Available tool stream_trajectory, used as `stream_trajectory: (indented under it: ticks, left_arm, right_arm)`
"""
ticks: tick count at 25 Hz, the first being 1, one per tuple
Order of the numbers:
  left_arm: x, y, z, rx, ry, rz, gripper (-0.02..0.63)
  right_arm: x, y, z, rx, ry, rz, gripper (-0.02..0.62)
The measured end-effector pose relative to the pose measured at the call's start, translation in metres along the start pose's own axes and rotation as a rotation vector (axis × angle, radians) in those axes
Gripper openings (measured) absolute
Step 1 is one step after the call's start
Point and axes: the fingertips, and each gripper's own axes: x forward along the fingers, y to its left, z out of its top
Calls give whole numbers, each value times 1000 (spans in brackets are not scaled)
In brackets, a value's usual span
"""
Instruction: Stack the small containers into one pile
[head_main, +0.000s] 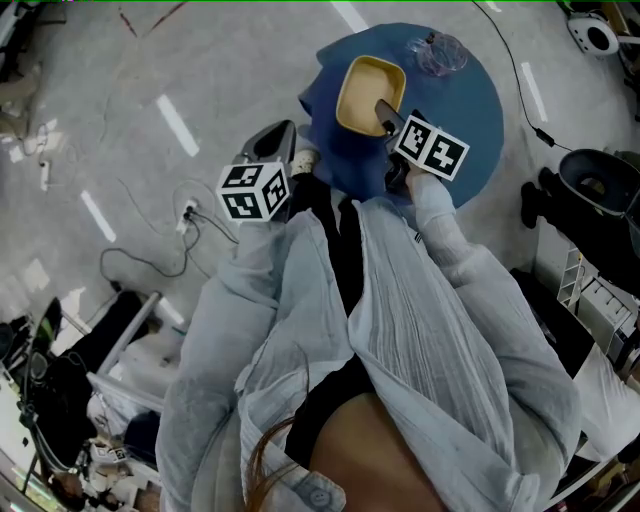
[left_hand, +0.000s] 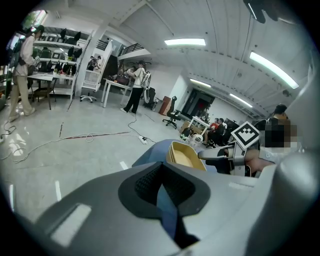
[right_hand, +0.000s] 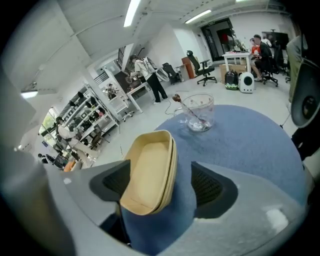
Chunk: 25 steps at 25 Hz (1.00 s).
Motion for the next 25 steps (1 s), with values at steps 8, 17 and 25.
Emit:
stream_trajectory:
  ticks: [8, 17, 25]
  left_arm:
    - [4, -34, 9, 37, -28, -18, 14]
    - [-3, -77, 25, 85, -77, -54, 14]
    - [-14, -127, 46, 149, -154, -114, 14]
  right_arm:
    - [-23, 15, -2, -146, 32, 163, 443]
    - [-77, 8, 18, -207, -74, 251, 391]
    - [-133, -4, 43, -295, -215, 302, 255]
